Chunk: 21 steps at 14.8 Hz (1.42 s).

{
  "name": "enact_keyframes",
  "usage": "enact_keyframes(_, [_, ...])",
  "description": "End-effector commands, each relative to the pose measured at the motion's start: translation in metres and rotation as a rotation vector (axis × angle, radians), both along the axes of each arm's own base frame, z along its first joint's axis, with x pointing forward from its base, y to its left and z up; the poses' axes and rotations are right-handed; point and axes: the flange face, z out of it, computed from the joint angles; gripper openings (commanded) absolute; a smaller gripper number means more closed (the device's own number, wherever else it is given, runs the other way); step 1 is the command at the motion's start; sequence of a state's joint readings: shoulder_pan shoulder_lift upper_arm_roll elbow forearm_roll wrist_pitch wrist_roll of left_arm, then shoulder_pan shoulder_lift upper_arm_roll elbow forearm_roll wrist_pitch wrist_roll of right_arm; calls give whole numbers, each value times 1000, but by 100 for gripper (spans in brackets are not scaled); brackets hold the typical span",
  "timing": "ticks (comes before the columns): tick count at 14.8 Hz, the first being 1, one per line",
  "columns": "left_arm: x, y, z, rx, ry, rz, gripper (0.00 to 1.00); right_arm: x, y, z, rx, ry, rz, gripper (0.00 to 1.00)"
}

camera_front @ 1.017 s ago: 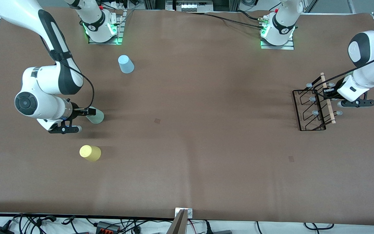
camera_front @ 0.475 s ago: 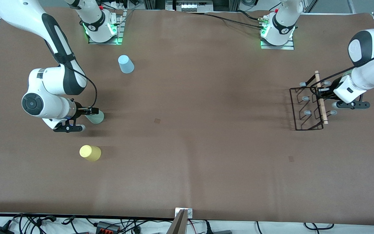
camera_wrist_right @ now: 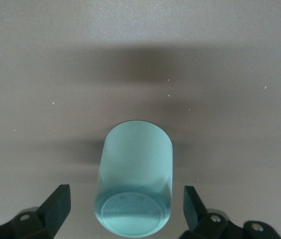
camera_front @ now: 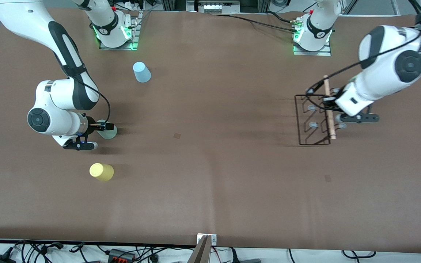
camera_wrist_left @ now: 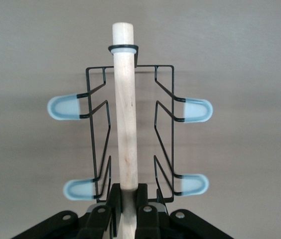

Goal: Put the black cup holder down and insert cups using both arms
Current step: 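Move the black rack to mid-table with the left gripper and lower it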

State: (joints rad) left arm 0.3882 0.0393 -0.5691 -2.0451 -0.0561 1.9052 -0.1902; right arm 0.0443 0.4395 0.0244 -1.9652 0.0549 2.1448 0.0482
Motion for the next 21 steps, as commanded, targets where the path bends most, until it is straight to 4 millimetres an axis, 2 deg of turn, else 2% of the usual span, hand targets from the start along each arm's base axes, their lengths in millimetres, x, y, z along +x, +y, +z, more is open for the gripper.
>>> enact_keyframes(1, [8, -56, 16, -31, 31, 29, 1, -4, -1, -6, 7, 1, -25, 100])
enact_keyframes(6, [6, -153, 19, -100, 56, 20, 1, -7, -1, -6, 8, 17, -18, 100])
enact_keyframes(10, [-3, -208, 20, -108, 61, 66, 1, -7, -1, -6, 7, 17, -21, 100])
enact_keyframes(11, [-3, -213, 15, -111, 75, 77, 1, -6, -1, -7, 7, 16, -21, 99])
enact_keyframes(12, [-6, -225, 13, -116, 74, 79, 1, -7, -1, -7, 7, 17, -21, 94])
enact_keyframes(15, [-9, -252, 4, -154, 50, 99, 1, -7, 0, -7, 8, 17, -17, 63])
enact_keyframes(18, [-14, -272, 0, -185, 33, 91, 1, -4, 0, -3, 10, 9, -11, 37])
enact_keyframes(19, [-14, -275, -1, -193, 26, 90, 1, -3, 0, 0, 10, 4, -6, 33])
enact_keyframes(21, [-21, -289, -5, -204, 26, 72, 1, 2, 1, 8, 12, -13, -2, 33])
